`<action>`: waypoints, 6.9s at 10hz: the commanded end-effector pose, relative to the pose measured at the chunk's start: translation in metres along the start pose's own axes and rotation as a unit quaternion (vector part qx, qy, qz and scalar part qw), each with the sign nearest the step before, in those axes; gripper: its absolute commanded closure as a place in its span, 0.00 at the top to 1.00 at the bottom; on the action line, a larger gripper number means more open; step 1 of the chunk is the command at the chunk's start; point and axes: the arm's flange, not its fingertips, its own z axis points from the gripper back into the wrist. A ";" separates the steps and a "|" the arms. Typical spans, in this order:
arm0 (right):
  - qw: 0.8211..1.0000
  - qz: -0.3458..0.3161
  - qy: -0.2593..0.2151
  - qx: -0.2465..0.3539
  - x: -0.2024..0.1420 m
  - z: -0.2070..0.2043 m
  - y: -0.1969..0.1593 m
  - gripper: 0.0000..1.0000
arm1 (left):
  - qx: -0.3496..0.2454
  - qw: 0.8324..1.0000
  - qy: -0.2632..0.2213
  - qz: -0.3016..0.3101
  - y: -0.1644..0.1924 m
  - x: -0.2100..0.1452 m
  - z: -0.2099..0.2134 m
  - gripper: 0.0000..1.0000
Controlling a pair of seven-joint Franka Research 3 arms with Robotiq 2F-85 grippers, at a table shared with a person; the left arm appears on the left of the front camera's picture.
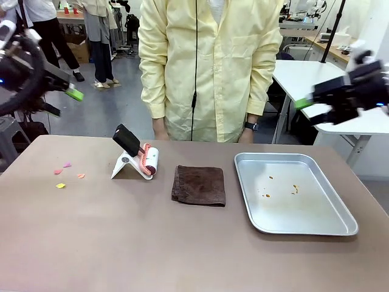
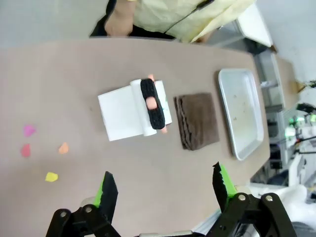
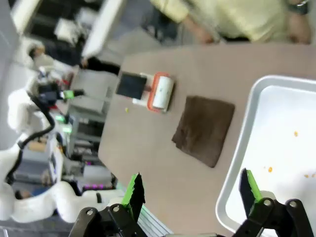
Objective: Clean the surface of the table.
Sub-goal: Hold the Lint Roller with your left hand and the towel with your right hand.
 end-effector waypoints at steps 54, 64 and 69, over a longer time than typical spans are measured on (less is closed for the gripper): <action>0.972 -0.109 0.131 -0.160 -0.019 -0.254 0.007 0.00 | -0.147 0.987 0.061 0.029 0.000 0.027 -0.132 0.00; 0.961 -0.135 0.047 0.235 -0.084 -0.045 -0.036 0.00 | -0.338 0.939 -0.058 0.037 0.079 -0.116 0.039 0.00; 0.943 -0.154 -0.077 0.285 -0.188 0.045 -0.070 0.00 | -0.314 0.928 -0.134 0.146 0.130 -0.189 0.062 0.00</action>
